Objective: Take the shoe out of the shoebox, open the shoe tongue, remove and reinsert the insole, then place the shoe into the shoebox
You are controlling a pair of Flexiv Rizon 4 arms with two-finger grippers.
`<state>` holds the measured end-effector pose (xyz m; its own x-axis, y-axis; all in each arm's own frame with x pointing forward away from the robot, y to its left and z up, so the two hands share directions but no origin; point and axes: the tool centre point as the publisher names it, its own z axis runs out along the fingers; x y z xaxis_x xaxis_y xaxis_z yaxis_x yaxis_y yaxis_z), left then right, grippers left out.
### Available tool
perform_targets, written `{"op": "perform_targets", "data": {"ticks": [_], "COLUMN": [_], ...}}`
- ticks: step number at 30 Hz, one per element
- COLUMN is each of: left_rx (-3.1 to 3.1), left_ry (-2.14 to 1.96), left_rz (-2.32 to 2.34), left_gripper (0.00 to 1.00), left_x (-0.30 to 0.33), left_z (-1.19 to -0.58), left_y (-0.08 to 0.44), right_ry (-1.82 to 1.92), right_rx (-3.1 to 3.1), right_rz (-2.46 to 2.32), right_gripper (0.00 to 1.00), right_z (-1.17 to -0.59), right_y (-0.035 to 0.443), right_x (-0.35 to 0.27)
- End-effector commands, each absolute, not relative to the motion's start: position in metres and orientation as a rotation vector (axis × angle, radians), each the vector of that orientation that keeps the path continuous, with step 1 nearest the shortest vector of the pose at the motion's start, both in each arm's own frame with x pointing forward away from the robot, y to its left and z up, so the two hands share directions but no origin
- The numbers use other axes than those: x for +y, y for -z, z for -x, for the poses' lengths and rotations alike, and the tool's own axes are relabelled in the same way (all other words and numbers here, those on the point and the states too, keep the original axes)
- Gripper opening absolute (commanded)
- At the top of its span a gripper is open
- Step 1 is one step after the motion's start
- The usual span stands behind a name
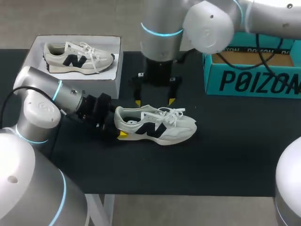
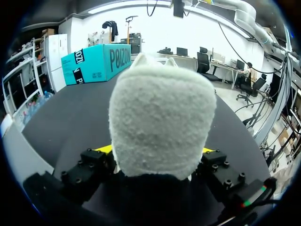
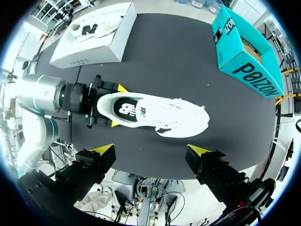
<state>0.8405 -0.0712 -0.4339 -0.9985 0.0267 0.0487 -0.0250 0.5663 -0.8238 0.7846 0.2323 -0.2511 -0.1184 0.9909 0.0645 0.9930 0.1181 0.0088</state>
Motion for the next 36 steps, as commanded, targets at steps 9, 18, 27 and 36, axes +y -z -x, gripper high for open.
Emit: {"op": "perform_targets", "data": {"ticks": [9, 18, 27, 36], "left_rx": [-2.732, -2.732, -2.732, -2.732], "left_ry": [-1.441, -1.441, -1.441, -1.441], "left_rz": [0.000, 0.000, 0.000, 0.000], "left_gripper": [0.00, 0.00, 0.00, 0.00], "left_x": [-0.072, -0.072, -0.072, -0.072], "left_z": [-0.841, -0.841, -0.841, -0.841], "left_y": [0.439, 0.439, 0.439, 0.439], "right_ry": [-0.093, -0.081, -0.194, -0.297], "right_rx": [-2.306, -2.239, -2.267, -2.349], "right_rz": [2.294, 2.344, 2.374, 2.325], "right_gripper": [1.00, 1.00, 1.00, 1.00], "right_z": [-0.807, -0.824, -0.826, -0.822], "right_y": [0.309, 0.327, 0.341, 0.358], "right_x": [0.270, 0.263, 0.246, 0.250]}}
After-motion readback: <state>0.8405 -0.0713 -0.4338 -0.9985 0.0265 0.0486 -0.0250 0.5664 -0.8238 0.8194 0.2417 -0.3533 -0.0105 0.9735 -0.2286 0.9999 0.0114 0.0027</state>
